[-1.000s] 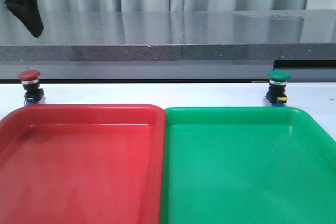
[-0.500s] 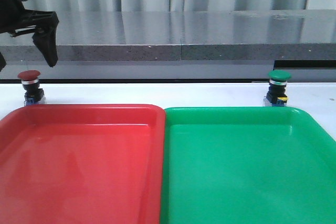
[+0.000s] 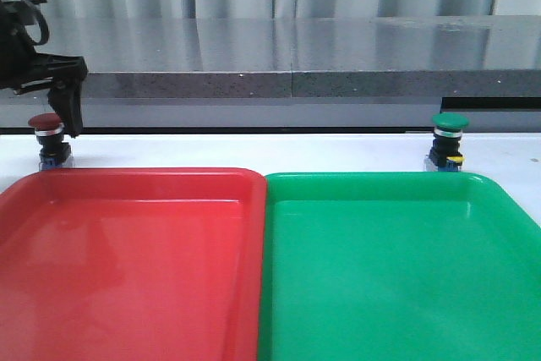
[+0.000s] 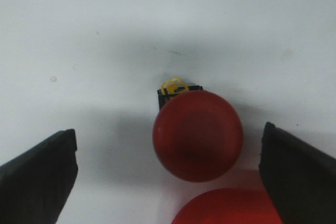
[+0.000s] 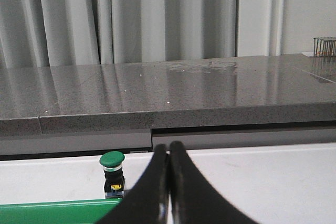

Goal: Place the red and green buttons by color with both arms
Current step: 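Lower the left gripper onto the red button and close on it, then lift the red button and carry it into the red tray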

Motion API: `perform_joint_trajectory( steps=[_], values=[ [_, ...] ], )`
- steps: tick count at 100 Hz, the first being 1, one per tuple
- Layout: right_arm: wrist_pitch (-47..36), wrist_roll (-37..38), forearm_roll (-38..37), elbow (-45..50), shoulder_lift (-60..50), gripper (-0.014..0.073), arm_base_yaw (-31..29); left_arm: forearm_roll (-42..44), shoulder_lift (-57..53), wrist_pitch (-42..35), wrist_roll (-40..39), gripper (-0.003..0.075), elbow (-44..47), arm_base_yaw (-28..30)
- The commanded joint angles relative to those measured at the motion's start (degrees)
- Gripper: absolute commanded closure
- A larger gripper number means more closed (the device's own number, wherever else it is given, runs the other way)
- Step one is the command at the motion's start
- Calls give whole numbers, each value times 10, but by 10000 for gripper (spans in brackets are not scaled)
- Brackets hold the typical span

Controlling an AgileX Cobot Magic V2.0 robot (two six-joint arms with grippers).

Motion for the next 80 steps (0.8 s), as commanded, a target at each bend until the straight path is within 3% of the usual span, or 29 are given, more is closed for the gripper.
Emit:
perform_joint_trajectory(
  steps=[1, 11, 18, 33, 51, 80],
  values=[
    [-47, 2, -4, -11, -10, 658, -3, -2, -26, -21, -6, 51, -19, 1],
    [-47, 2, -4, -11, -10, 658, -3, -2, -26, -35, -6, 62, -19, 1],
    [-47, 2, -4, -11, -10, 658, -3, -2, -26, -48, -6, 111, -19, 1],
    [-47, 2, -4, -11, -10, 658, -3, -2, -26, -78, -6, 307, -19, 1],
    [-47, 2, -4, -11, -10, 658, -3, -2, -26, -89, -6, 484, -19, 1],
    [-47, 2, -4, -11, -10, 658, -3, -2, -27, -84, -6, 617, -19, 0]
  ],
)
